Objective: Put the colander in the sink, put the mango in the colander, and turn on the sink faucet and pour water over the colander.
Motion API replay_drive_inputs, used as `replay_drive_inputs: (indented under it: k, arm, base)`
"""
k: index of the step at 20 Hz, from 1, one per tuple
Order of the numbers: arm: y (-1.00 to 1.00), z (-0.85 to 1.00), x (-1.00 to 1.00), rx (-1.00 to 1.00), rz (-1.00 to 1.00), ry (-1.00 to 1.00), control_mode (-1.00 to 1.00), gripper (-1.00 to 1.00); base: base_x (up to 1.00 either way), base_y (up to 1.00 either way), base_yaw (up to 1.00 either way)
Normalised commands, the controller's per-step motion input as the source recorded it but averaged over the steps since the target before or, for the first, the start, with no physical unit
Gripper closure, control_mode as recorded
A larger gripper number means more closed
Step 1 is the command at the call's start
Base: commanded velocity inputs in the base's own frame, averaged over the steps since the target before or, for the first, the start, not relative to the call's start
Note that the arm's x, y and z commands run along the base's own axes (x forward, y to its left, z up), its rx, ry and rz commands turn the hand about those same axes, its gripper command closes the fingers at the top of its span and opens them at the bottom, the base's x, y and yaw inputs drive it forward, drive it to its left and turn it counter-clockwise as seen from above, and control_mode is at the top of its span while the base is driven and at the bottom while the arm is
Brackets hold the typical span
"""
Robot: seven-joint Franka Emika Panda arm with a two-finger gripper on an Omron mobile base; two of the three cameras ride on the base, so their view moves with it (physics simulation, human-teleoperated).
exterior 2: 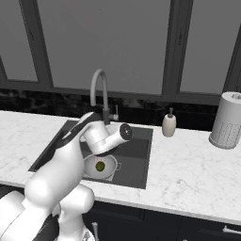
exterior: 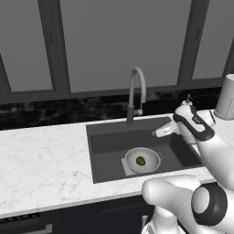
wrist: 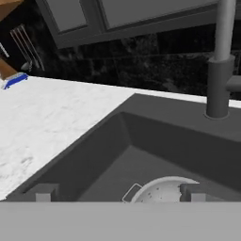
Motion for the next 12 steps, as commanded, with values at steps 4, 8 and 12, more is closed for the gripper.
replay_drive_inputs:
  k: [4, 8, 12]
  arm:
    - [-0.24, 0.68, 0.0, 0.2, -0.01, -0.05, -1.0, -1.0]
    - [-0.11, 0.46, 0.0, 0.1, -0.03, -0.05, -1.0, -1.0]
    - [-0.03, 0.24, 0.04, 0.07, -0.05, -0.02, -1.0, -1.0]
  base:
    - [0.0, 0.0, 0.0]
    - [0.0, 0.0, 0.0]
    - [0.0, 0.0, 0.0]
